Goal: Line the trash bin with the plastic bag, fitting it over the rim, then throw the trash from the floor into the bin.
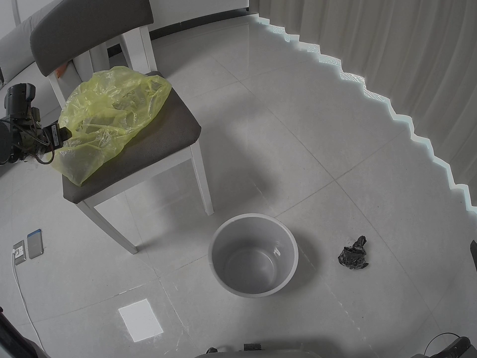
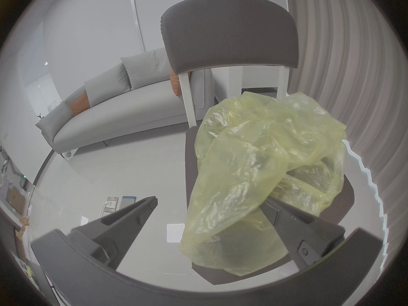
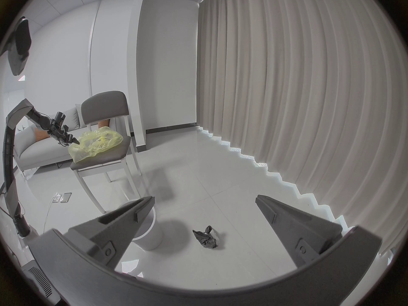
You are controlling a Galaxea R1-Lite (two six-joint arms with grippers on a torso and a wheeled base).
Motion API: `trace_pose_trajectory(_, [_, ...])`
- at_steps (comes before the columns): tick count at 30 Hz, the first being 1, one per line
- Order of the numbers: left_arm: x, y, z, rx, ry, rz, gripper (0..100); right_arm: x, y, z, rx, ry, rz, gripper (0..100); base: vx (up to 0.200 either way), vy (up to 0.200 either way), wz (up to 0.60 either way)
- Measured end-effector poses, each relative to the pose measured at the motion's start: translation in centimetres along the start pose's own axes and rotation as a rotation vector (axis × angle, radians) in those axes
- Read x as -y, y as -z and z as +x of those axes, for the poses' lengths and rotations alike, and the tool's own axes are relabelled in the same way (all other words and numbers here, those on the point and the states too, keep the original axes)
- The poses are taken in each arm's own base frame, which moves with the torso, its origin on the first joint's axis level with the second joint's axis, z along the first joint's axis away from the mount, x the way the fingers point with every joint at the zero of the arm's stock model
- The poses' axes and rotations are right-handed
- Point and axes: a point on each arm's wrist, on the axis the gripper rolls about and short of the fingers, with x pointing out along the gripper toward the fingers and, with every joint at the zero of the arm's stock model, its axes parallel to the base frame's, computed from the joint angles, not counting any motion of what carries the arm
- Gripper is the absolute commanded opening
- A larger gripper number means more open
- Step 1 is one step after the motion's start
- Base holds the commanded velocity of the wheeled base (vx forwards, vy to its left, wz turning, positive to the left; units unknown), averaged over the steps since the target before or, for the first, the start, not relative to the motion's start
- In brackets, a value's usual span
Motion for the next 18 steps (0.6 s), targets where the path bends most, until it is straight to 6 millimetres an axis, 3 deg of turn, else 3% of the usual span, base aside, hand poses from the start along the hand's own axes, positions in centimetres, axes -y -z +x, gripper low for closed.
trace_pose_trajectory(11, [-0.2, 0.2, 2.2, -0.001, -0.01, -0.005, 100, 0.0, 0.2, -0.2, 0.006, -0.014, -0.012, 100, 0.0, 0.0, 0.0])
trace_pose_trajectory(12, [-0.2, 0.2, 2.3, 0.0, -0.01, -0.006, 0, 0.0, 0.3, -0.3, 0.007, -0.016, -0.017, 100, 0.0, 0.0, 0.0])
trace_pose_trajectory(18, [0.0, 0.6, 3.0, -0.016, -0.002, -0.003, 0, 0.0, 0.3, -0.4, 0.014, -0.015, -0.021, 100, 0.0, 0.0, 0.0])
